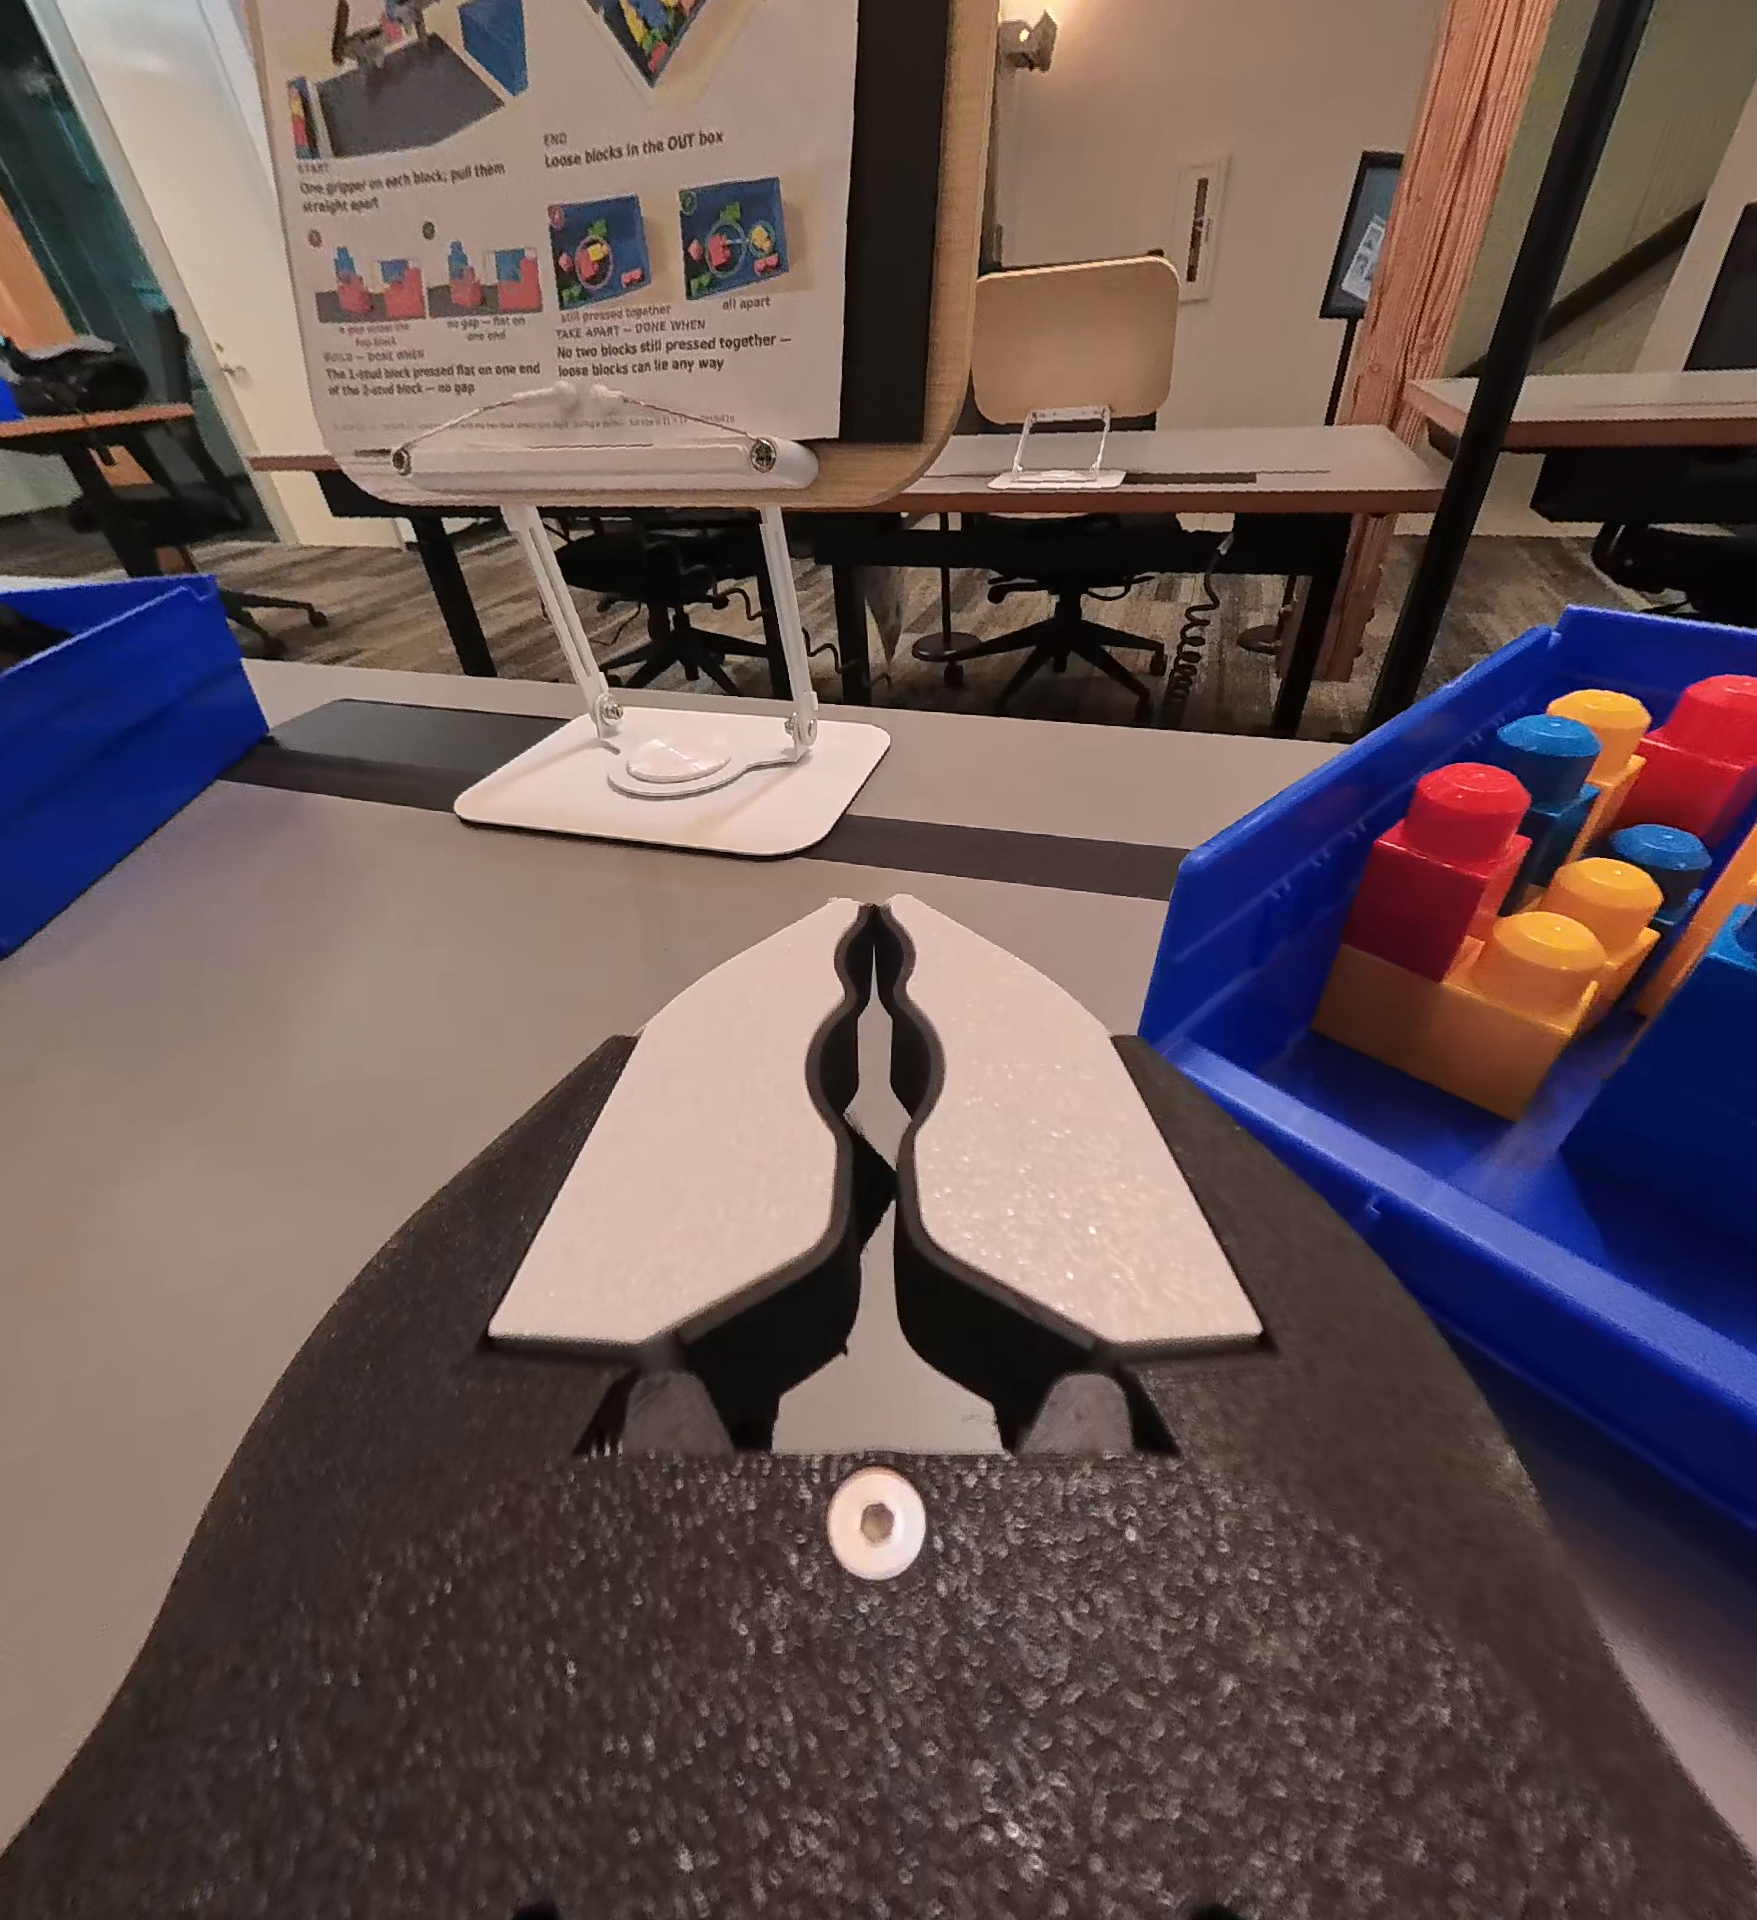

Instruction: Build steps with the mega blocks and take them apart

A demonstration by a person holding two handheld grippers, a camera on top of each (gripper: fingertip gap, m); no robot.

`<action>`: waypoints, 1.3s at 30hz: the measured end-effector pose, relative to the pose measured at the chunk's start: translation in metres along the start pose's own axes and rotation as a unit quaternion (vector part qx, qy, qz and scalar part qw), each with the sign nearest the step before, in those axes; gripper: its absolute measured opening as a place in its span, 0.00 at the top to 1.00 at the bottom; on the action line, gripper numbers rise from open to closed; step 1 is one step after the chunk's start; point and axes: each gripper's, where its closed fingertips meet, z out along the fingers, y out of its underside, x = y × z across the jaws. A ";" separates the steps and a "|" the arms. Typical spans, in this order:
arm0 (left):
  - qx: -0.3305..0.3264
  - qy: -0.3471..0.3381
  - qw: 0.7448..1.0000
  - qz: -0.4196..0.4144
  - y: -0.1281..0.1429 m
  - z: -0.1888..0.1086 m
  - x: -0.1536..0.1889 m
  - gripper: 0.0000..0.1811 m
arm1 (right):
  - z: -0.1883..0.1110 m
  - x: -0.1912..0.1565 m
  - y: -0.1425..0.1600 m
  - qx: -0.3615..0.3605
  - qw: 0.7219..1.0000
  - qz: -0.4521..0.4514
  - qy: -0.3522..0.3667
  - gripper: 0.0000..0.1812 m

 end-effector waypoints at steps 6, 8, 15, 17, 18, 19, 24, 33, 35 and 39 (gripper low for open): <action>-0.007 -0.028 0.999 0.026 0.002 0.007 -0.004 0.83 | -0.001 0.002 -0.001 0.001 1.000 0.005 -0.003 1.00; -0.007 -0.027 0.999 0.030 0.002 0.007 -0.005 0.83 | -0.001 0.001 -0.001 0.001 1.000 0.007 -0.005 1.00; -0.002 0.008 0.998 0.056 0.005 -0.007 -0.003 0.84 | -0.002 0.001 -0.004 0.006 1.000 0.009 -0.010 1.00; 0.021 0.022 0.997 0.066 -0.001 -0.023 -0.002 0.83 | -0.002 0.000 -0.004 0.005 1.000 0.010 -0.012 1.00; 0.038 0.031 0.996 0.071 -0.007 -0.035 0.000 0.83 | -0.002 -0.001 -0.004 0.006 1.000 0.010 -0.013 1.00; 0.056 0.039 0.995 0.077 -0.013 -0.050 0.002 0.84 | -0.002 -0.002 -0.005 0.007 1.000 0.009 -0.015 1.00; 0.145 0.124 0.974 0.125 -0.036 -0.147 0.042 0.84 | -0.002 -0.007 -0.004 0.006 1.000 0.006 -0.019 1.00; 0.181 0.309 0.908 0.215 0.043 -0.292 0.196 0.84 | -0.004 -0.001 -0.007 0.016 1.000 0.014 0.001 1.00; 0.165 0.344 0.896 0.229 0.070 -0.305 0.232 0.84 | -0.005 0.002 -0.007 0.017 1.000 0.013 0.006 1.00; 0.129 0.388 0.877 0.253 0.115 -0.314 0.287 0.84 | -0.004 0.001 -0.004 0.011 1.000 0.020 -0.001 1.00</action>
